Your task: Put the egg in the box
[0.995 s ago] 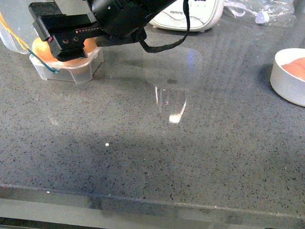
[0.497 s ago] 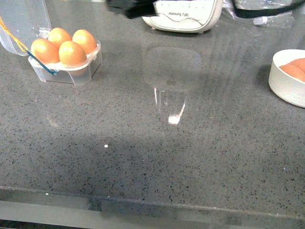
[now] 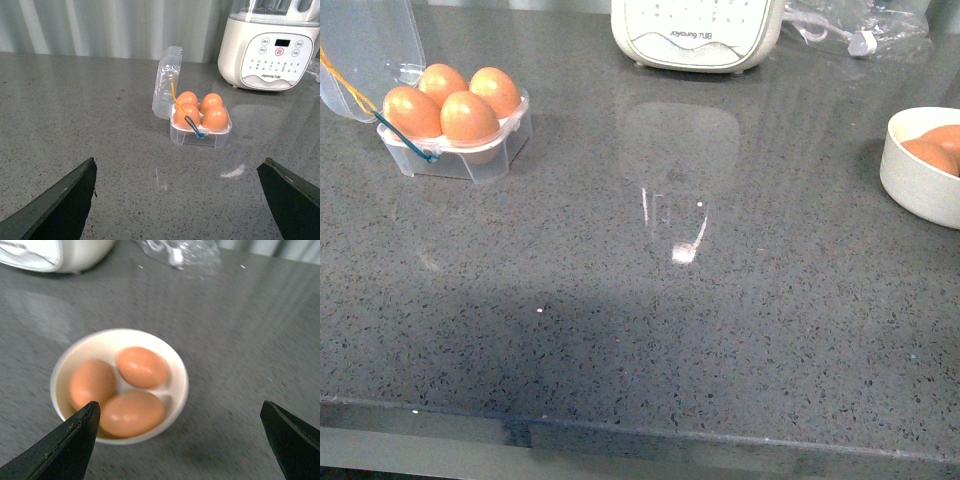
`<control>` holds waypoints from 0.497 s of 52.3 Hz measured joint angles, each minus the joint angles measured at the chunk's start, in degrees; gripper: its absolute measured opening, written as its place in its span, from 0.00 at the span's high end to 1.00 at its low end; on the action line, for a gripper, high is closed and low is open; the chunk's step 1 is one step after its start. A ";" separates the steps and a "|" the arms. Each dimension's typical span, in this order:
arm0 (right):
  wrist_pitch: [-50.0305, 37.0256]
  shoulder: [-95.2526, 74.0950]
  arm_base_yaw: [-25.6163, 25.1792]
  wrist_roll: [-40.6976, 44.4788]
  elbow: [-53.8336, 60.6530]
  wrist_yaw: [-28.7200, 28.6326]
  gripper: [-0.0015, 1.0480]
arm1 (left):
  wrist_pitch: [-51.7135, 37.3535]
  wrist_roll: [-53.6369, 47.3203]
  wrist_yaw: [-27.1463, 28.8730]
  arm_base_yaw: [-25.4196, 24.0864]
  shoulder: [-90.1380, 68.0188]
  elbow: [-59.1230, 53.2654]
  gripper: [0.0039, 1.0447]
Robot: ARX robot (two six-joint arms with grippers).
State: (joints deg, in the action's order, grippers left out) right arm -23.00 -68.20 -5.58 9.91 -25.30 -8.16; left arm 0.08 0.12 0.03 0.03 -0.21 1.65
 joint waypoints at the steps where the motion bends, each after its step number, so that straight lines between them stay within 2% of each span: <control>1: -0.22 0.31 -0.57 0.04 0.66 0.09 0.07 | -0.02 0.00 0.00 0.00 0.00 0.00 0.06; 7: -1.07 3.52 -5.51 0.42 5.27 -0.52 0.07 | 0.00 0.00 0.00 0.00 0.00 0.00 0.06; 8: -2.99 3.72 -6.40 -0.28 6.21 -1.25 0.08 | -0.02 0.00 0.00 0.00 0.00 0.00 0.06; 11: -16.68 5.27 -8.26 -4.28 11.17 -4.50 0.20 | -0.02 0.00 0.04 0.00 0.00 0.00 0.06; 14: -21.29 8.50 -8.09 -6.16 14.05 -4.48 0.28 | 0.00 0.00 -0.02 0.00 0.00 0.00 0.06; 18: -19.67 14.14 -6.86 -7.63 16.06 -3.61 0.38 | -0.02 0.00 0.00 0.00 -0.02 0.00 0.06; 26: -10.71 26.43 -2.91 -8.85 19.02 0.42 0.62 | 0.00 0.00 0.00 0.00 0.09 0.00 0.06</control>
State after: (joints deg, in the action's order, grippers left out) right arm -33.71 -41.78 -8.49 1.06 -6.28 -7.75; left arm 0.08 0.12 0.03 0.03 -0.12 1.65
